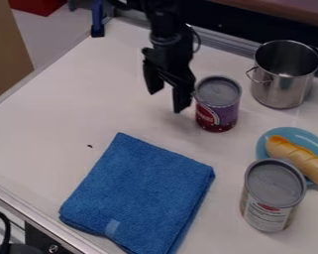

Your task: Push the purple can above the blue cloth

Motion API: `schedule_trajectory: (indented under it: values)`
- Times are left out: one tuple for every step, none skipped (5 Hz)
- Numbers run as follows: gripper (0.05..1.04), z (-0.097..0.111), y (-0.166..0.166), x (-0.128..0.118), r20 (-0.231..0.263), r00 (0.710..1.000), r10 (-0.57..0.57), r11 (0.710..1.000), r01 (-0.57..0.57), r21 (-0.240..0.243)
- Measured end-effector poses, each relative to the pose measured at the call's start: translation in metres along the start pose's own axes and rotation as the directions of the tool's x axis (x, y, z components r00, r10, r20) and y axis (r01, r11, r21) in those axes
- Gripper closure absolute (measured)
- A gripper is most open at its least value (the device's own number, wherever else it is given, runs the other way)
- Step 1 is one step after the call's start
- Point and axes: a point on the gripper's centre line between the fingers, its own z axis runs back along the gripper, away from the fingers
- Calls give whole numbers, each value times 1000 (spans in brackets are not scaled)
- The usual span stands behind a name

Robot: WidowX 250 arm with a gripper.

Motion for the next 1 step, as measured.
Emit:
schedule_trajectory:
  values:
    - [84, 3, 30, -12, 3, 996, 93, 995, -93, 42]
